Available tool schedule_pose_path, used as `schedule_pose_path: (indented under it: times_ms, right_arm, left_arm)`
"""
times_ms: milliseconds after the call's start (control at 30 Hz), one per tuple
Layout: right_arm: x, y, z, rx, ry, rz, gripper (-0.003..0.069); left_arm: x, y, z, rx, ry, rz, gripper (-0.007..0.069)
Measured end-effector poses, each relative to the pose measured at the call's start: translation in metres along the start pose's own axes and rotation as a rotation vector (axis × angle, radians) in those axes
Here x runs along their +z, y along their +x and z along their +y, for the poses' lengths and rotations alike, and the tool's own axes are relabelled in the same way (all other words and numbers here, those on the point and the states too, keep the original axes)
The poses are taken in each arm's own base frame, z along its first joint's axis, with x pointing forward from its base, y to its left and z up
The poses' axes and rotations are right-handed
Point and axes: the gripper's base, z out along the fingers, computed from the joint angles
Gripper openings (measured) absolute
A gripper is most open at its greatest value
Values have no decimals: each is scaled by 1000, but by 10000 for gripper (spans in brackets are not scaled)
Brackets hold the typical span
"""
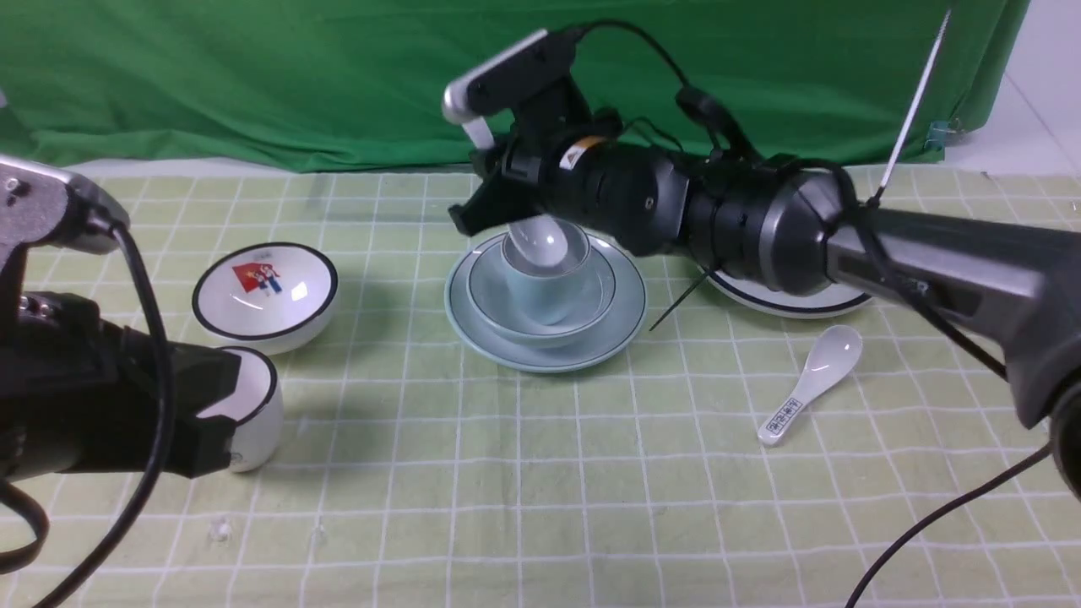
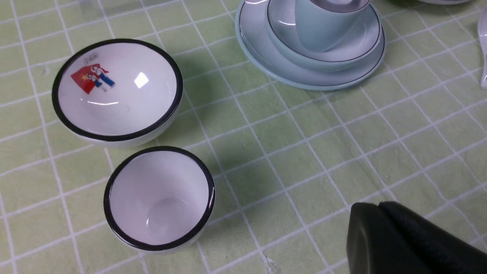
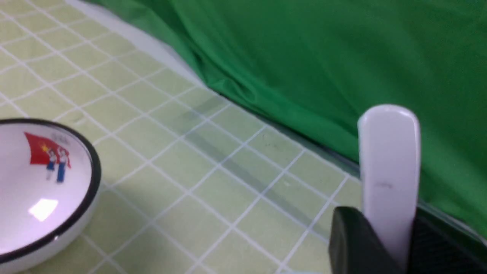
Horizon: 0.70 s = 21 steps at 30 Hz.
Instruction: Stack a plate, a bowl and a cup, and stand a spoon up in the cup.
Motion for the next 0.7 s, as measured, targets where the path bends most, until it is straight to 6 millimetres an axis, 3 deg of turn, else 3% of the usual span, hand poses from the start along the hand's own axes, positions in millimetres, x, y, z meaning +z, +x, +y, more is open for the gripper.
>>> schedule_pose_path:
  times_ms: [167,333,467,533,633,667,700]
  right_arm:
    - [-4,-4,2,5,-28,22,289]
    - [-37,-38,-1,7,-128,69,326]
    - [-99,-89,-18,-2,-217,105,244]
    - [-149,-116,-33,-35,-229,137,149]
    - [-220,-142,-46,-93,-199,202,33]
    - [-224,-143,-46,-95,-197,206,33]
    - [-255,-149,-50,-108,-170,219,19]
  left_arm:
    - [0,0,0,0,0,0,-31]
    - [0,-1,0,2,-4,-9,-31]
    - [0,-4,2,16,-26,-43,-31]
    - [0,-6,3,18,-35,-66,-31]
    - [0,-8,4,23,-46,-90,-31]
    - [0,-8,4,23,-46,-90,-31]
    - [-1,-9,4,23,-48,-96,-31]
